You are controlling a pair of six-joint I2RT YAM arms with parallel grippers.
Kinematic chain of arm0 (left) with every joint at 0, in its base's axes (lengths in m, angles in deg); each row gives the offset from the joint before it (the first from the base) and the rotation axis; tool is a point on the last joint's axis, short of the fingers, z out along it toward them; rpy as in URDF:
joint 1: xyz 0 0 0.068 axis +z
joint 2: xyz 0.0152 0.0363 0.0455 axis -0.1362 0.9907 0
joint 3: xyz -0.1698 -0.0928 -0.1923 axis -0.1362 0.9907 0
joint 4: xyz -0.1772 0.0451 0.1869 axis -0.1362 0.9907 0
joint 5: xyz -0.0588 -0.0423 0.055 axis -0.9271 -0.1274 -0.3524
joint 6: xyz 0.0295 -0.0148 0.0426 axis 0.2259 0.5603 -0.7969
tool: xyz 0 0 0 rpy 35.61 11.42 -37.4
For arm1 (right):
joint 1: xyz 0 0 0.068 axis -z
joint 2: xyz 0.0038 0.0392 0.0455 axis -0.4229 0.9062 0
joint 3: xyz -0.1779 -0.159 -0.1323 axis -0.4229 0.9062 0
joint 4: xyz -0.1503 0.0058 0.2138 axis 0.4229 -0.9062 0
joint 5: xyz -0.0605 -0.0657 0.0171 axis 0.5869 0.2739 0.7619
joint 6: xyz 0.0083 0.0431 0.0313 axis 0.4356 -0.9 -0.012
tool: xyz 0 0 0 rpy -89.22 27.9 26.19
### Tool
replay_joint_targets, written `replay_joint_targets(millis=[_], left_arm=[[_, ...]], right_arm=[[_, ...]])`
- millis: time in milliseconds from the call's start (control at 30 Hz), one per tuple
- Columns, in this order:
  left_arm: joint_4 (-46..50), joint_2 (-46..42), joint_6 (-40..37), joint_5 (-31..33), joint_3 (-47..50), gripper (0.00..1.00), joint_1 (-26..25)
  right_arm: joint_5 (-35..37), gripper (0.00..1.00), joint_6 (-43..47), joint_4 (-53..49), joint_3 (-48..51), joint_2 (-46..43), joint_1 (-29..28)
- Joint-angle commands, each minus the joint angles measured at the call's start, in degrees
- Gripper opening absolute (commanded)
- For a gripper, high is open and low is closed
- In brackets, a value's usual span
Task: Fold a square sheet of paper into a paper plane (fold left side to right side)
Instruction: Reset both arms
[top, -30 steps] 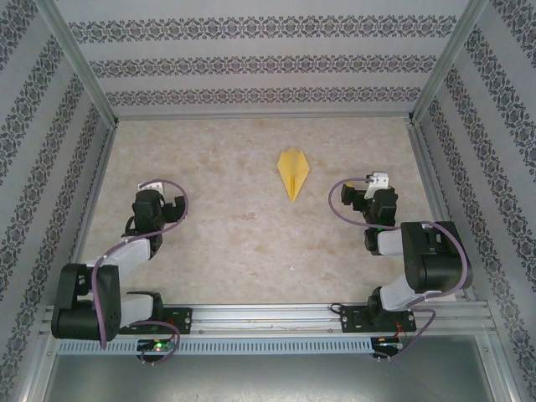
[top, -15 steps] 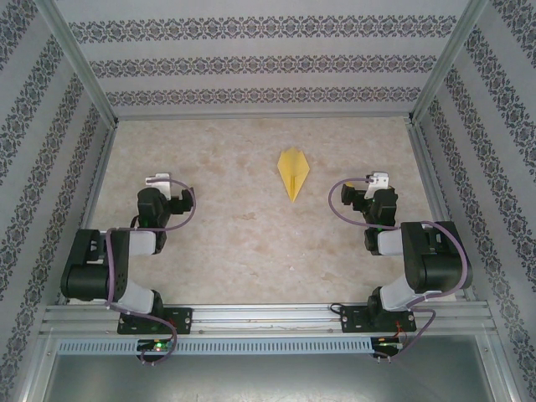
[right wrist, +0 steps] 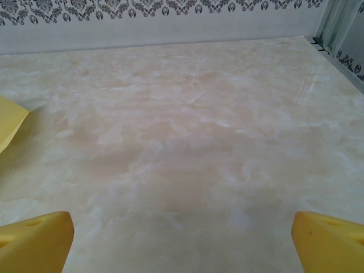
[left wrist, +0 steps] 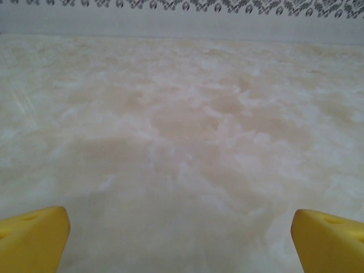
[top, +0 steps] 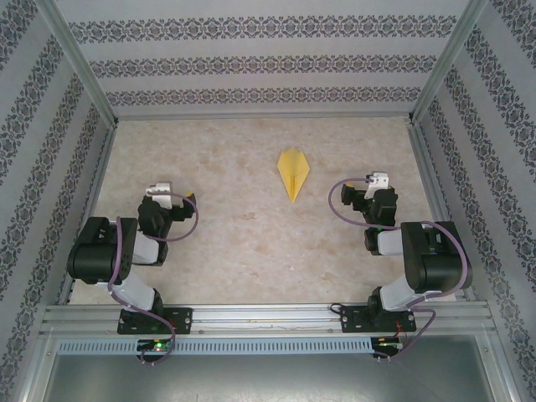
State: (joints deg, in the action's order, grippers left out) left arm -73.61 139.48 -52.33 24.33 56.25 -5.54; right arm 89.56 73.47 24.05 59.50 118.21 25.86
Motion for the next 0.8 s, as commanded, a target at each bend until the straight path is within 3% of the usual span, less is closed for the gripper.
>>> replay_joint_targets(millis=[0, 300, 767], left_arm=[[11.48, -1.44, -2.26, -2.62, -6.77, 1.0, 0.63], [10.13, -1.42, -1.34, 0.52, -6.15, 1.0, 0.35], [10.43, -1.42, -1.52, -0.01, -6.27, 0.99, 0.35]], right_arm=[[0.78, 0.98, 0.78, 0.06, -0.64, -0.51, -0.57], [0.74, 0.98, 0.77, 0.04, -2.03, -0.47, -0.65], [0.17, 0.98, 1.35, -0.65, -2.66, -0.42, -0.84]])
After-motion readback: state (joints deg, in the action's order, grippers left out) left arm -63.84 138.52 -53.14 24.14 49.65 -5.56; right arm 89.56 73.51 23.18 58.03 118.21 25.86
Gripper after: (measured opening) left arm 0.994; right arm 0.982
